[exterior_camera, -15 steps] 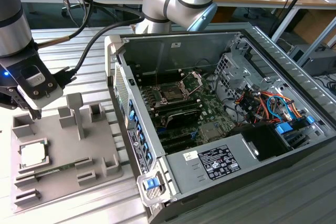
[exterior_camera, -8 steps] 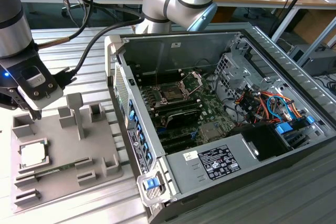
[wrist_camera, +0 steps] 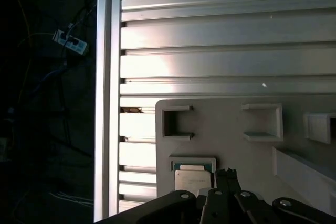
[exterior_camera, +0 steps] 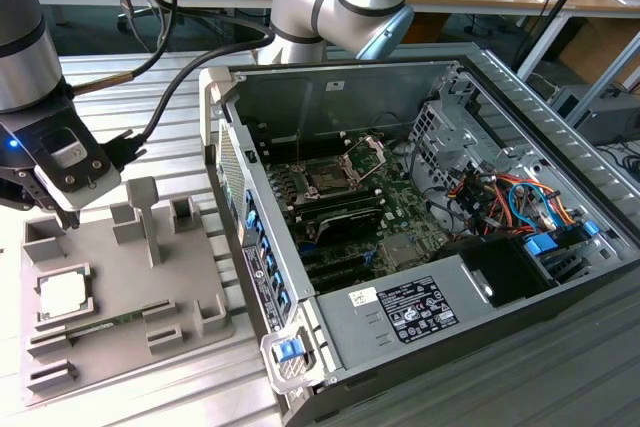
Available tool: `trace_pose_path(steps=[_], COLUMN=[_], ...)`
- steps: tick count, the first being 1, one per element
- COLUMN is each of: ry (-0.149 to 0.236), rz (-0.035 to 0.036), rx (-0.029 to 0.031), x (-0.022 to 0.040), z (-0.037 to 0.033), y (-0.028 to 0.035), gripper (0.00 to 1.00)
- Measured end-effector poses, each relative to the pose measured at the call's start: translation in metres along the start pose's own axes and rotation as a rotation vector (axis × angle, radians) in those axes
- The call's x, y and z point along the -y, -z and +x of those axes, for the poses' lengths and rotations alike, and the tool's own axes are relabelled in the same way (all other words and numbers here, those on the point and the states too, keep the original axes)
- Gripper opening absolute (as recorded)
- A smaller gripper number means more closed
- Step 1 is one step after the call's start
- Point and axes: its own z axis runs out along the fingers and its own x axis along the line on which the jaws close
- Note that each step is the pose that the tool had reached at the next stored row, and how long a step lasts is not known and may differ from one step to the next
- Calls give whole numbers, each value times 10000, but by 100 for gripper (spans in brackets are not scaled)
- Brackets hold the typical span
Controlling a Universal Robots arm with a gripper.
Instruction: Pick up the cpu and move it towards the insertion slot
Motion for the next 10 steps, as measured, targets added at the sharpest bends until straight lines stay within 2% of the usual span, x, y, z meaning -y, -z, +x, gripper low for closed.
trace_pose_path(steps=[10], ry=[0], rz=[-1], rx=[2], x=[7], z=[7], y=[-23], gripper=[11])
